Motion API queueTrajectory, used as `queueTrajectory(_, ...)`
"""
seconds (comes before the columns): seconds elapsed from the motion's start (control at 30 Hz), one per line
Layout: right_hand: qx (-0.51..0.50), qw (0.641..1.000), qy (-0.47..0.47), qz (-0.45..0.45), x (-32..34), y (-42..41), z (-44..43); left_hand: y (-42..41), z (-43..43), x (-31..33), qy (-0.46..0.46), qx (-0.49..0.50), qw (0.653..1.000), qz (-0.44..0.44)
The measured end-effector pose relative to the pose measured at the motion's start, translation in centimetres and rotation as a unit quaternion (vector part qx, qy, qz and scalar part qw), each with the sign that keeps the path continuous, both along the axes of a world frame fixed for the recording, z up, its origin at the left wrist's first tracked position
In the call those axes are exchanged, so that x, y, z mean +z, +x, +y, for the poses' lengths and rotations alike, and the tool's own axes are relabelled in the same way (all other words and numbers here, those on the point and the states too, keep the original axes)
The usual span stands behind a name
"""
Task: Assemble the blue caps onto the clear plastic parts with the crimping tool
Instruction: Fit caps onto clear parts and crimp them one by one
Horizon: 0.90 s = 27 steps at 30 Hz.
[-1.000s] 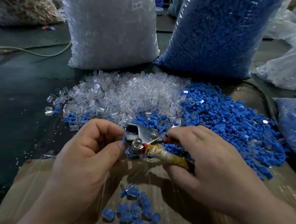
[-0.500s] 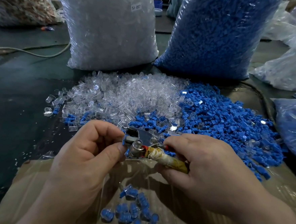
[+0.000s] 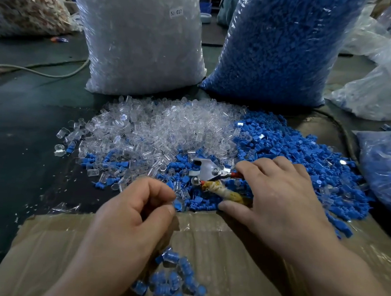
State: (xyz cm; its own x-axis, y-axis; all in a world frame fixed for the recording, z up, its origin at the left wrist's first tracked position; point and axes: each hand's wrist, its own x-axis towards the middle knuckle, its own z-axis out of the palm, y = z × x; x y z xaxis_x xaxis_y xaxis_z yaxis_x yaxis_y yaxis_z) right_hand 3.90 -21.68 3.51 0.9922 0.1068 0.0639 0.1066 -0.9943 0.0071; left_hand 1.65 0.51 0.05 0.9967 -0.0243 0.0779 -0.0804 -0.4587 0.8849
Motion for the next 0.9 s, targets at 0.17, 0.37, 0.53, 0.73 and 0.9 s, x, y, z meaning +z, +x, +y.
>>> queueTrajectory(0.17, 0.020, 0.997, 0.053, -0.044, 0.3, -0.7, 0.4, -0.5, -0.5, 0.9, 0.019, -0.003, 1.000, -0.018)
queueTrajectory(0.37, 0.203, 0.958, 0.139, -0.148, -0.1, -2.8, 3.7, -0.9, -0.8, 1.4, 0.025, -0.012, 0.999, -0.044)
queueTrajectory(0.53, 0.200, 0.963, 0.125, -0.131, -0.1, -3.0, 3.8, -1.2, -1.0, 1.5, 0.059, -0.020, 0.994, -0.086)
queueTrajectory(0.73, 0.205, 0.956, 0.134, -0.159, -0.4, -2.8, 3.8, -1.3, -0.9, 1.3, 0.037, -0.027, 0.992, -0.119)
queueTrajectory(0.9, 0.237, 0.940, 0.178, -0.169, -0.4, -3.0, 4.1, -0.8, -0.4, 1.6, 0.018, -0.024, 0.996, -0.082)
